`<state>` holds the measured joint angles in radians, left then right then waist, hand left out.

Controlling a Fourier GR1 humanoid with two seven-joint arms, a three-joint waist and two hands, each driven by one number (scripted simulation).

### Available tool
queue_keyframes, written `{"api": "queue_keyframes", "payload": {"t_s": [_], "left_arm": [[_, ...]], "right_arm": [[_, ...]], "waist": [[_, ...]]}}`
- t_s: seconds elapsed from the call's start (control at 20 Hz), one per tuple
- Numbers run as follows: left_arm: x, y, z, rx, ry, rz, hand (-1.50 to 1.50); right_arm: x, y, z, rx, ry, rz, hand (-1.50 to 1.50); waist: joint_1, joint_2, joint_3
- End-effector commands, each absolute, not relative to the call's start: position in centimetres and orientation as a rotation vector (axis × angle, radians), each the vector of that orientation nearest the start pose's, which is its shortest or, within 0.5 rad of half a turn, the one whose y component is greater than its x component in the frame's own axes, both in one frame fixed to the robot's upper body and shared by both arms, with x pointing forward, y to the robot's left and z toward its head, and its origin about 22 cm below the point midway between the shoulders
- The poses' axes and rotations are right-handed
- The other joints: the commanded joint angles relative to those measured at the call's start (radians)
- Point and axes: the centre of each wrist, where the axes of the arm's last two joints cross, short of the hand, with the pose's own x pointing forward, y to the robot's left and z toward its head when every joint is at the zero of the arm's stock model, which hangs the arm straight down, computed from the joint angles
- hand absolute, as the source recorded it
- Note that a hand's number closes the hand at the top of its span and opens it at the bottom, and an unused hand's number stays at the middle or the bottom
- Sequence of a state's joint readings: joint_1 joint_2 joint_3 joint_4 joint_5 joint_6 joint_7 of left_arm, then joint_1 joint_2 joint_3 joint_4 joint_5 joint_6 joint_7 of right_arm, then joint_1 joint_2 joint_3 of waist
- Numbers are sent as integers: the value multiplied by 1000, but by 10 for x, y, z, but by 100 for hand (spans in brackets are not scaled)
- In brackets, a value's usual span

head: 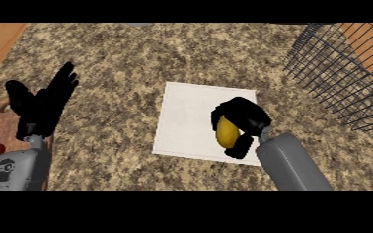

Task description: Pick the lemon from the placemat and place it in the basket

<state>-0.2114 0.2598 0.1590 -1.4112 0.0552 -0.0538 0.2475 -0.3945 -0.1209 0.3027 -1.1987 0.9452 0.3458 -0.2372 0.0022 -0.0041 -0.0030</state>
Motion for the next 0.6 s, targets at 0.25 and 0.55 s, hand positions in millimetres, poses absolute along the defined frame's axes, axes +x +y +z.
{"api": "queue_keyframes", "payload": {"t_s": [0.25,0.55], "left_arm": [[295,305,49,175,-1402,-76,0],[295,308,43,163,-1397,-117,0]], "right_arm": [[322,-134,3,-497,-1251,1196,150],[341,-131,27,-793,-1043,773,150]], "waist": [[15,9,4],[58,15,2]]}}
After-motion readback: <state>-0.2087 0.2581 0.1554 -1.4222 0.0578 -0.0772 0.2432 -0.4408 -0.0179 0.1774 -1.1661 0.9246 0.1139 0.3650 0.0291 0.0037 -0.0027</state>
